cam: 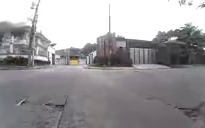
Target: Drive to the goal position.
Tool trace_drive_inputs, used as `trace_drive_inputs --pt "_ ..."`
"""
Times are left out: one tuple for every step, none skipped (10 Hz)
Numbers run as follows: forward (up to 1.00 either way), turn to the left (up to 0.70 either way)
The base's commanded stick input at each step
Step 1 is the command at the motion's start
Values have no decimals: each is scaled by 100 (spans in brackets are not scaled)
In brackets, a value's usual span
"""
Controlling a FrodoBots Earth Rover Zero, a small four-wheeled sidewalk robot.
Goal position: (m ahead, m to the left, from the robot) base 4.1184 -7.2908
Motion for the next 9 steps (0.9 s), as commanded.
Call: trace_drive_inputs --pt "100 -39" --pt "100 -39" --pt "100 -39" --pt "100 -39" --pt "100 -39" --pt "100 -39" --pt "100 -39" --pt "100 -39" --pt "100 -39"
